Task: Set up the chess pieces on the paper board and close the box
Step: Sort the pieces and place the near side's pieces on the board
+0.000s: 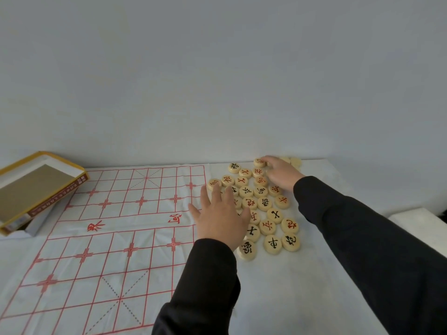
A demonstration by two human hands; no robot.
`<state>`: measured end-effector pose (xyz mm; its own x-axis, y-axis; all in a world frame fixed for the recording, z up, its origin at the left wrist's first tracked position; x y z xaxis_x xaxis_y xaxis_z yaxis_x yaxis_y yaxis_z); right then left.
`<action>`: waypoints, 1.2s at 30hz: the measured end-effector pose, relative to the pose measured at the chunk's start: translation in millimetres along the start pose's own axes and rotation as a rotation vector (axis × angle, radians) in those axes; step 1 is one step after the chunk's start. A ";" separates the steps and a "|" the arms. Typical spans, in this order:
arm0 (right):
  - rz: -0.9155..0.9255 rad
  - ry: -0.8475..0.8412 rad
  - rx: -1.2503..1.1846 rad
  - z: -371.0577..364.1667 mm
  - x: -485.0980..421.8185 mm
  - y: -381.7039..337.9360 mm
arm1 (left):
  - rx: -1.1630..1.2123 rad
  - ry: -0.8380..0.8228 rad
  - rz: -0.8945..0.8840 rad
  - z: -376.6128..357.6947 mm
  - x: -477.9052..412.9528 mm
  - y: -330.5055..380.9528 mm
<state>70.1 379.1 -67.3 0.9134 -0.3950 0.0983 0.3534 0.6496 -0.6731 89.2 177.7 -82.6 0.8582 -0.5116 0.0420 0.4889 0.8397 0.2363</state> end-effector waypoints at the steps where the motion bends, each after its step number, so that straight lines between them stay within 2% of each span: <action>1: 0.019 0.001 0.014 -1.7 1.3 -1.0 | 0.006 -0.007 0.004 -0.4 -0.6 -0.1; 5: 0.074 -0.016 -0.017 -7.4 7.8 -2.1 | 0.038 -0.018 0.006 -2.5 -0.5 0.1; 8: 0.094 0.020 -0.144 -10.6 13.8 -3.5 | 0.093 -0.020 -0.005 -5.1 -0.3 -0.3; 11: 0.055 0.083 -0.252 -10.3 19.6 -3.3 | 0.132 -0.031 -0.021 -7.3 -0.7 -0.4; 16: 0.009 0.091 -0.361 -13.4 31.4 -2.7 | 0.186 -0.043 -0.059 -9.0 -1.7 3.7; 21: -0.039 0.225 -0.548 -10.0 64.0 -6.5 | 0.212 -0.044 -0.055 -6.2 -0.4 -1.7; 31: -0.148 0.403 -0.495 -44.3 151.5 2.4 | 0.053 -0.080 0.052 11.1 24.5 -13.8; 33: -0.123 0.412 -0.362 -55.4 160.4 0.9 | 0.027 -0.084 0.099 16.8 27.1 -21.2; 36: -0.088 0.398 -0.013 -69.7 163.3 -0.7 | 0.038 -0.086 0.118 26.5 29.0 -24.8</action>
<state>204.9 268.9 -101.9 0.7289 -0.6714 -0.1338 0.4222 0.5947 -0.6842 97.8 137.2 -61.5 0.8921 -0.4249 0.1539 0.3779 0.8882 0.2614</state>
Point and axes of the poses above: each hand's wrist, its own x-axis away from the middle knuckle, its own z-axis out of the back of the hand, y = z × x, the point moved 1 cm from there along -x, towards the middle knuckle, and after that the axes turned 8 degrees about -x, right-handed, at the moved point
